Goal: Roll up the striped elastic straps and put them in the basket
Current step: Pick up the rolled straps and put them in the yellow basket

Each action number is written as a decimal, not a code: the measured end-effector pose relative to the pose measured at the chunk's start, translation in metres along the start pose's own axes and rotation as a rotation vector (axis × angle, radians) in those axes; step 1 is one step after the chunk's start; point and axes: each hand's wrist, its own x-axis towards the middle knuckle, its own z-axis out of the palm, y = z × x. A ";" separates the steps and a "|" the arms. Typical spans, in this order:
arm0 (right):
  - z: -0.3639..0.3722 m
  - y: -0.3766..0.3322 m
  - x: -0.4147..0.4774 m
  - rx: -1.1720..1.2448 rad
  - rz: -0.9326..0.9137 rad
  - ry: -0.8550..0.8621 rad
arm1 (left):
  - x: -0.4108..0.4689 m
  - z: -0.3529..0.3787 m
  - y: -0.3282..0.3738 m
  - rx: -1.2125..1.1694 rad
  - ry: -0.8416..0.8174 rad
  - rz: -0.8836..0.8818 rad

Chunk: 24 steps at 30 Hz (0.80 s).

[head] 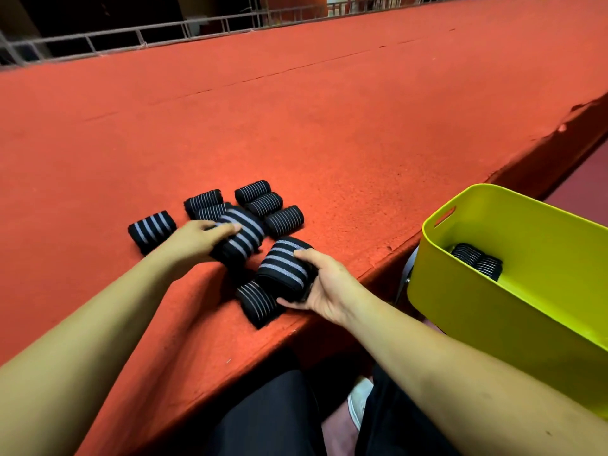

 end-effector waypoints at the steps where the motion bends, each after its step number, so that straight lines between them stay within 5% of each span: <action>1: 0.002 -0.001 -0.002 -0.005 -0.002 0.005 | -0.002 -0.003 0.009 -0.082 0.003 -0.013; 6: 0.007 -0.030 -0.007 -0.026 -0.079 -0.006 | -0.008 0.004 0.062 -0.357 -0.035 -0.002; 13: 0.013 -0.008 0.000 -0.162 -0.018 0.044 | -0.003 0.022 0.117 -0.140 0.143 0.059; 16: 0.015 -0.007 0.001 -0.106 -0.024 0.062 | -0.004 0.029 0.121 -0.301 0.172 0.039; 24: -0.022 -0.147 -0.055 -0.078 -0.306 0.154 | 0.011 0.086 0.163 -0.635 -0.093 0.025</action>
